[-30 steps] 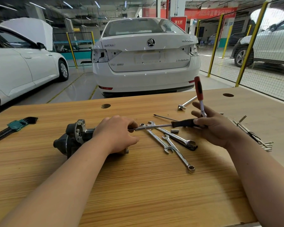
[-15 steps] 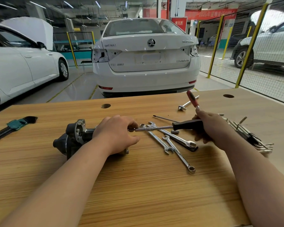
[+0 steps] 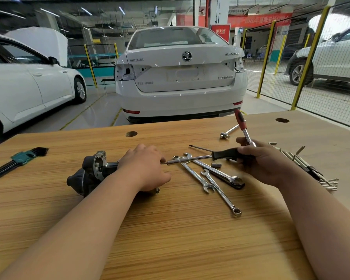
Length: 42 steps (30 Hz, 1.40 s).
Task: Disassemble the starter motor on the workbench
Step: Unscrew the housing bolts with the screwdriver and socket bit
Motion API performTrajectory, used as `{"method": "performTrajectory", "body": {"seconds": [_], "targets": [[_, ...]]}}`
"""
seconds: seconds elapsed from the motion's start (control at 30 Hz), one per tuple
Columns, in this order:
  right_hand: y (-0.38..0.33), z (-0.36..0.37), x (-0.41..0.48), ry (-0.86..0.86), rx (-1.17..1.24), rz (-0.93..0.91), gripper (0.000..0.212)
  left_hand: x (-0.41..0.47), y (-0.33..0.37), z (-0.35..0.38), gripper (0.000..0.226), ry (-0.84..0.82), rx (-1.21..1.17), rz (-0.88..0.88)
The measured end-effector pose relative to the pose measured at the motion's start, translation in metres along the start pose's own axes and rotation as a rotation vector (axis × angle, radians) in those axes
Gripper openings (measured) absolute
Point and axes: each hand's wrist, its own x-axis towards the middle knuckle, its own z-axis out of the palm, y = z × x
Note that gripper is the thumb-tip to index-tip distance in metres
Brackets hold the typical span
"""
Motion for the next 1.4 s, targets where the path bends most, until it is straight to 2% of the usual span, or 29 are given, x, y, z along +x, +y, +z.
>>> {"method": "performTrajectory", "body": {"seconds": [0.1,0.2,0.27,0.4,0.5,0.67,0.77,1.0,1.13,1.17,1.23,1.33,1.4], "targets": [[0.002,0.003,-0.001,-0.042,0.190,0.010,0.032,0.001,0.001,-0.001,0.050,-0.030,0.008,-0.002],[0.005,0.006,0.000,0.014,0.297,0.033,0.020,0.001,0.000,0.000,0.047,-0.031,-0.023,-0.017],[0.007,0.008,0.002,0.110,0.072,0.000,0.021,0.001,-0.001,0.000,0.049,-0.040,-0.041,-0.026],[0.008,0.003,0.004,0.251,-0.600,-0.142,0.037,0.000,0.000,0.001,0.049,-0.021,-0.060,-0.039],[0.007,-0.001,0.005,0.278,-0.739,-0.170,0.040,-0.001,0.002,0.001,0.050,0.015,-0.062,-0.049],[0.007,-0.002,0.004,0.182,-0.551,-0.164,0.025,-0.002,0.001,0.003,0.045,0.086,-0.068,-0.022],[0.006,-0.002,0.003,0.109,-0.344,-0.122,0.022,-0.003,0.001,0.004,0.042,0.129,-0.068,0.009],[0.003,0.000,0.003,-0.026,0.094,-0.042,0.043,-0.004,0.000,0.006,0.041,0.163,-0.084,0.032],[0.006,0.005,0.005,-0.002,0.266,-0.050,0.030,-0.004,0.000,0.007,0.044,0.177,-0.075,0.034],[0.007,0.006,0.005,0.016,0.233,-0.063,0.024,-0.004,0.000,0.008,0.045,0.179,-0.075,0.033],[0.010,0.008,0.004,0.113,-0.042,-0.132,0.019,-0.004,0.000,0.008,0.044,0.187,-0.083,0.028],[0.013,0.006,0.005,0.271,-0.553,-0.266,0.024,-0.005,0.000,0.007,0.041,0.195,-0.096,0.016],[0.013,0.001,0.008,0.309,-0.722,-0.300,0.032,-0.005,0.000,0.007,0.041,0.197,-0.095,0.019]]}}
